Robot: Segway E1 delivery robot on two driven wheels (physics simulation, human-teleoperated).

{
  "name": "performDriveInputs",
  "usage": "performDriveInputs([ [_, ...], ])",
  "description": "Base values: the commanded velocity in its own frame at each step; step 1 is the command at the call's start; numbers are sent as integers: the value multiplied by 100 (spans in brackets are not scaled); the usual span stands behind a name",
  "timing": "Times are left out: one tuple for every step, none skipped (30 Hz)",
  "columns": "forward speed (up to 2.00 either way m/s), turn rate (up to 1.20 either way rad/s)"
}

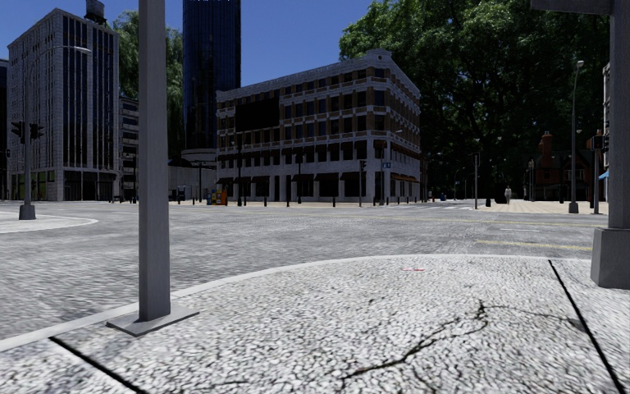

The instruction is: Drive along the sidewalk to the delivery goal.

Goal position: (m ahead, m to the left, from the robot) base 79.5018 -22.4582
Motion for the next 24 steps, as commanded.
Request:
performDriveInputs([
  [0,0],
  [0,0],
  [0,0],
  [0,0],
  [0,0],
  [0,0],
  [0,0],
  [0,0],
  [0,0],
  [0,0],
  [0,0],
  [0,0],
  [0,0],
  [0,0],
  [0,0],
  [0,0],
  [0,0],
  [0,0],
  [0,0],
  [0,0],
  [0,0],
  [0,0],
  [0,0],
  [0,0],
])
